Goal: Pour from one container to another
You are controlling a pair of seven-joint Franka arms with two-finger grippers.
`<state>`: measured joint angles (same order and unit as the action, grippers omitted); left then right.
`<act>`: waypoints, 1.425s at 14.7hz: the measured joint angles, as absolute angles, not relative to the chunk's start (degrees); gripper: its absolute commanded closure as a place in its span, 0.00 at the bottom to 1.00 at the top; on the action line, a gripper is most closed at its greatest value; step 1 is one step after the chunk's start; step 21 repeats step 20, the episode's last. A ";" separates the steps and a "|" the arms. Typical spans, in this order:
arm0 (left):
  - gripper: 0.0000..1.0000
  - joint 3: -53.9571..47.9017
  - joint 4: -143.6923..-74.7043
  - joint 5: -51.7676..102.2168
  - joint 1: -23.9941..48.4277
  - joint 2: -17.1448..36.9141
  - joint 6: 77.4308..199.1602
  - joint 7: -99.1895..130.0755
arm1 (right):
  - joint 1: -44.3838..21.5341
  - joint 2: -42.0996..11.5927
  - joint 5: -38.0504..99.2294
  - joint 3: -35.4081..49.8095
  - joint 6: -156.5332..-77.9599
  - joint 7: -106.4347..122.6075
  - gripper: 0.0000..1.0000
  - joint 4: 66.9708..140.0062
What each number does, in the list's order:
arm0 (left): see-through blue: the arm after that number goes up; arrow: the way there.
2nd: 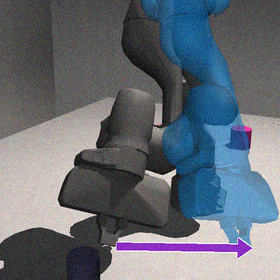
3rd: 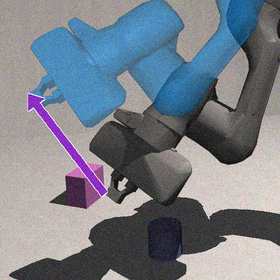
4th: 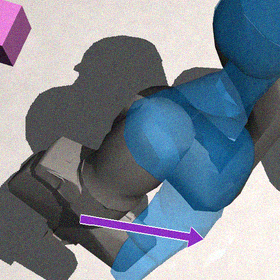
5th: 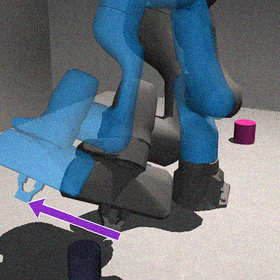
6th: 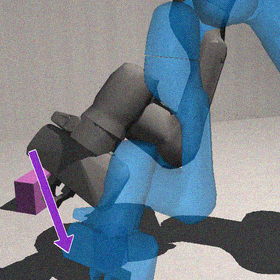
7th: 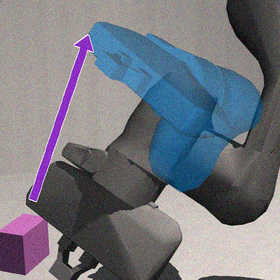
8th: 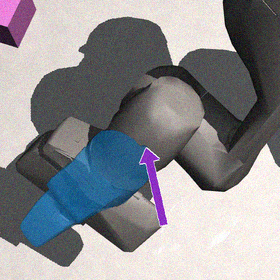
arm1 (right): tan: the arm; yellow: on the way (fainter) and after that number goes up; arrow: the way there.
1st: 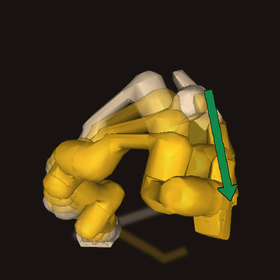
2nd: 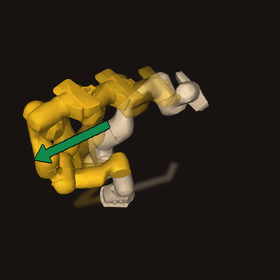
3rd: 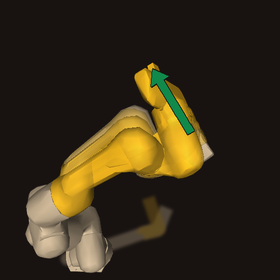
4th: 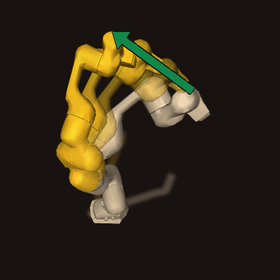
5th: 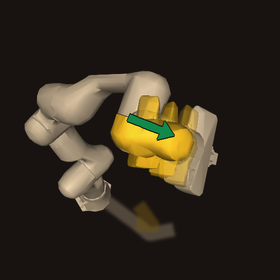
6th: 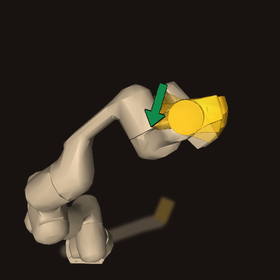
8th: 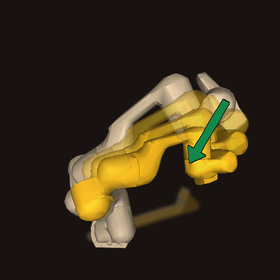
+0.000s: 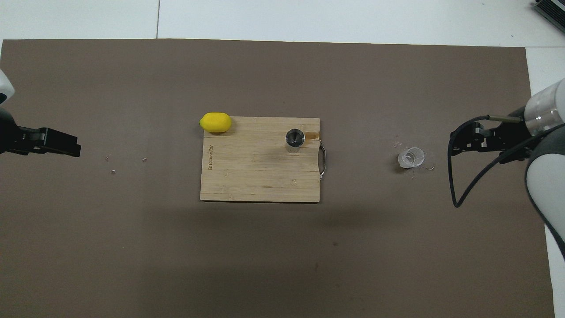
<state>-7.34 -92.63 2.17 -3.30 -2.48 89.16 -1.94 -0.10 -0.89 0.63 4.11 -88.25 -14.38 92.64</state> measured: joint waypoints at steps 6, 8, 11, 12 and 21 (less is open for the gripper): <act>0.00 -7.34 -92.63 2.17 -3.30 -2.48 89.16 -1.94 | 0.54 -0.13 0.62 3.74 -89.01 -11.91 0.00 94.13; 0.00 -7.34 -92.63 2.17 -3.30 -2.48 89.16 -1.95 | 0.54 0.25 0.62 3.73 -90.09 -11.92 0.00 94.90; 0.00 -7.34 -92.63 2.17 -3.30 -2.48 89.16 -1.95 | 0.51 0.42 -0.15 3.73 -91.20 -11.91 0.00 95.22; 0.00 -7.34 -92.63 2.17 -3.30 -2.48 89.16 -1.95 | 0.41 0.44 -0.92 3.74 -91.20 -11.90 0.00 95.26; 0.00 -7.34 -92.63 2.17 -3.30 -2.48 89.16 -1.95 | 0.31 0.64 -1.30 3.96 -91.20 -11.90 0.00 95.28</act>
